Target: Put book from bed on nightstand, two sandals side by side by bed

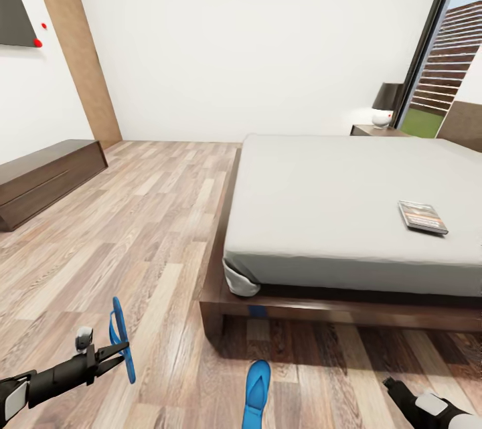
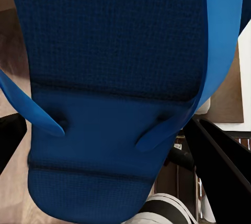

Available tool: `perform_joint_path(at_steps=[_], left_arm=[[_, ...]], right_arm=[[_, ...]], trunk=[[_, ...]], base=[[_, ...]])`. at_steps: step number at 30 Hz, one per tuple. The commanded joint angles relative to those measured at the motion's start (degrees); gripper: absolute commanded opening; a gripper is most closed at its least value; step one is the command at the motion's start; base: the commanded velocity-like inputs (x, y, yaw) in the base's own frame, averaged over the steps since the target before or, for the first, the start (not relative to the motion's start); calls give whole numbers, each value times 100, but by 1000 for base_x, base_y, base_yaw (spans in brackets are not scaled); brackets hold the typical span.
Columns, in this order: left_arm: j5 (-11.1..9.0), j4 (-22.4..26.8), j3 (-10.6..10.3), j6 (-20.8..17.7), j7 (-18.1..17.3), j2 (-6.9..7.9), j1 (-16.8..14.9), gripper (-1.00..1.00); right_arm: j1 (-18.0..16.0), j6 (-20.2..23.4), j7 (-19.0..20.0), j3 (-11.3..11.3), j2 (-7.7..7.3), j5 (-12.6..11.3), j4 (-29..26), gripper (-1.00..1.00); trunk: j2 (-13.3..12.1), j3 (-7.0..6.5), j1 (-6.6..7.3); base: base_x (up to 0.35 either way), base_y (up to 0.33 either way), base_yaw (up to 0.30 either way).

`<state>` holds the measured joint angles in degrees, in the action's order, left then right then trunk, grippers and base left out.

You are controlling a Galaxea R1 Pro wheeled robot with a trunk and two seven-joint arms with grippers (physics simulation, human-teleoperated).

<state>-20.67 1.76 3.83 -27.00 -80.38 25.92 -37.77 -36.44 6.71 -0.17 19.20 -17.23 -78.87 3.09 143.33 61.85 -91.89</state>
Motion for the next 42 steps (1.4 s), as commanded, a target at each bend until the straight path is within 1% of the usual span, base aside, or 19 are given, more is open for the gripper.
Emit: perform_joint_path(at_steps=[1,4,9,42], left_arm=[[37,0,39,-59,-22,1,-3,-100],[37,0,39,-59,-16,1,-3,-100],[37,0,39,-59,-15,0,-3,-100],[37,0,39,-67,-13,-7,-3,-100]], right_arm=[[-5,23,-87,48,3,-44,7,100],[-4,23,-206,53,11,-43,7,100],[-4,23,-252,62,34,-43,7,100],[-4,20,-266,83,69,-50,7,100]], trunk=[[2,5,1],[2,5,1],[2,5,1],[2,5,1]], base=[[0,-100,0],[0,-110,0],[0,-130,0],[0,-173,0]])
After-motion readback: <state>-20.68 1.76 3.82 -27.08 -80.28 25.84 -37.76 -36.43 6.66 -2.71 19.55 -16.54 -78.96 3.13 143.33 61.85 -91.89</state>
